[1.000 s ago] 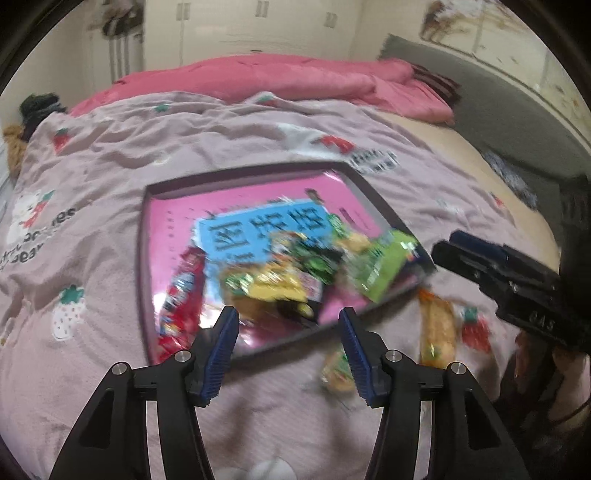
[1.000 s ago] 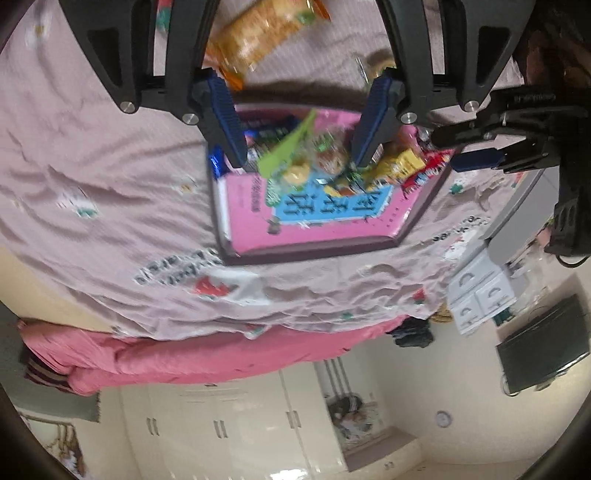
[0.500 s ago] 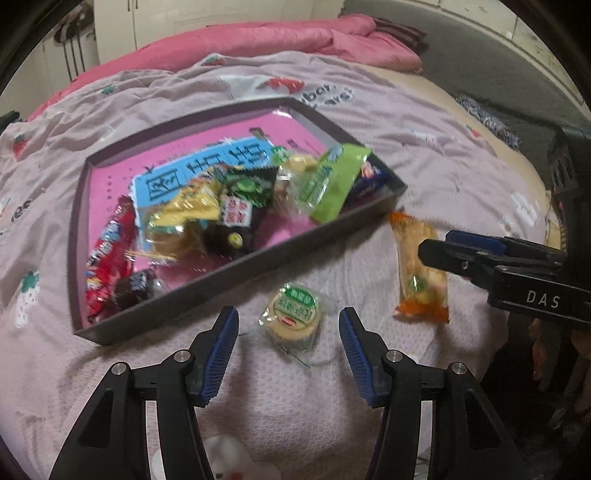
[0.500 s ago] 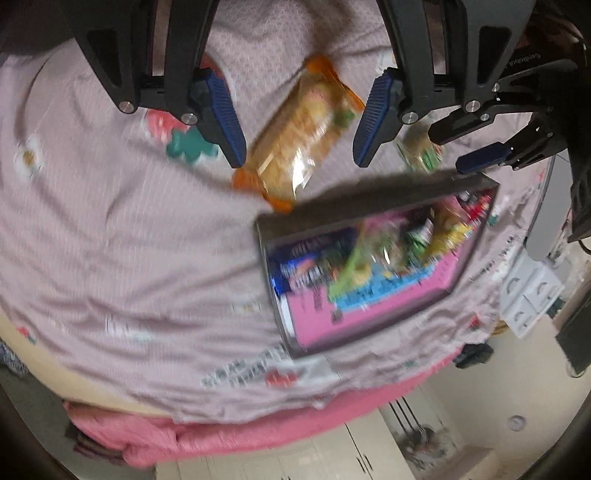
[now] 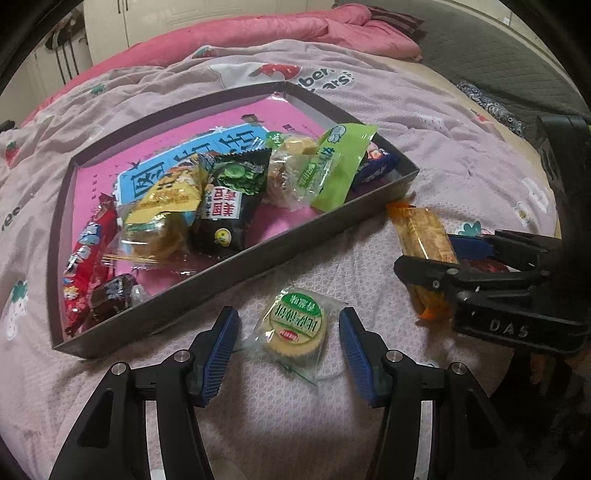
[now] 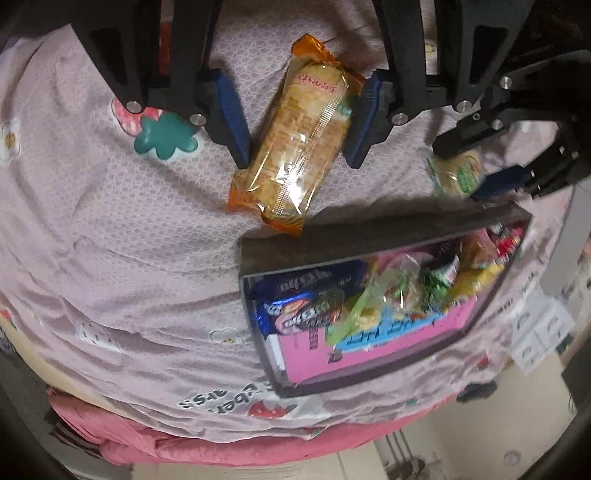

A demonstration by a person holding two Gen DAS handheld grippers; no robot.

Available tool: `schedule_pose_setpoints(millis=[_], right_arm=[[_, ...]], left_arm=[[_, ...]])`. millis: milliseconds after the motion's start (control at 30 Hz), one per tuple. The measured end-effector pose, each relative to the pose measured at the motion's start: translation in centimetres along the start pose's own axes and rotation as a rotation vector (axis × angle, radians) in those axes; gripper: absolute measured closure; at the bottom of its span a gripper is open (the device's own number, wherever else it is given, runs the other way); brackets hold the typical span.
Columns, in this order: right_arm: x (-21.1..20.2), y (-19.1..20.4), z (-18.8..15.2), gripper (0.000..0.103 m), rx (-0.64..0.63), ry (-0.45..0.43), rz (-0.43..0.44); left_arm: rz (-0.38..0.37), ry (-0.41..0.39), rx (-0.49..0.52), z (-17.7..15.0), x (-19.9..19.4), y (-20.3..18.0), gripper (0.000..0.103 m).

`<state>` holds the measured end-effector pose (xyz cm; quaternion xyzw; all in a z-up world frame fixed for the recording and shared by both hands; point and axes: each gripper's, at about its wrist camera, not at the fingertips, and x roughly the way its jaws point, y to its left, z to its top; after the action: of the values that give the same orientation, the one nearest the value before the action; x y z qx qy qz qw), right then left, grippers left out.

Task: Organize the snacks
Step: 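Grasp the round green-label cake with the left tool while the right tool grasps the orange-wrapped bread, then carry the cake into the tray with the left tool while the right tool lowers the bread there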

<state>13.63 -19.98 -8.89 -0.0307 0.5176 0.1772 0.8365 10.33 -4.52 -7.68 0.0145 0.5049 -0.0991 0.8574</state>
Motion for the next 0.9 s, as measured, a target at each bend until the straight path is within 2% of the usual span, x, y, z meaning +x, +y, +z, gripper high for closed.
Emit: schedule_pose_setpoints(millis=[67, 133, 167, 333, 533, 733, 900], right_arm=[[-0.3, -0.2, 0.0, 0.056, 0.0, -0.006, 0.008], [-0.8, -0.5, -0.1, 0.059, 0.006, -0.02, 0.027], [-1.1, -0.6, -0.1, 0.063, 0.014, -0.029, 0.046], [-3.1, -0.9, 0.1, 0.066, 0.022, -0.086, 0.076], [-5.9, -1.1, 0.8, 0.066, 0.038, -0.198, 0.138], [-8.9, 0.4, 2.5, 0.066, -0.035, -0.353, 0.173], [-9.5, 2.1, 4.5, 0.066, -0.1, -0.416, 0.182]], left_arm=[[0.006, 0.004, 0.001, -0.1, 0.4, -0.2, 0.046], [0.015, 0.004, 0.015, -0.2, 0.5, -0.5, 0.066], [0.016, 0.004, 0.018, -0.2, 0.4, -0.5, 0.067], [-0.034, -0.021, -0.025, 0.0, -1.1, 0.3, 0.068], [-0.036, -0.141, -0.087, 0.9, -6.3, 2.0, 0.068], [0.031, -0.253, -0.168, 2.2, -10.3, 5.1, 0.068], [0.1, -0.282, -0.236, 2.5, -11.2, 7.9, 0.068]])
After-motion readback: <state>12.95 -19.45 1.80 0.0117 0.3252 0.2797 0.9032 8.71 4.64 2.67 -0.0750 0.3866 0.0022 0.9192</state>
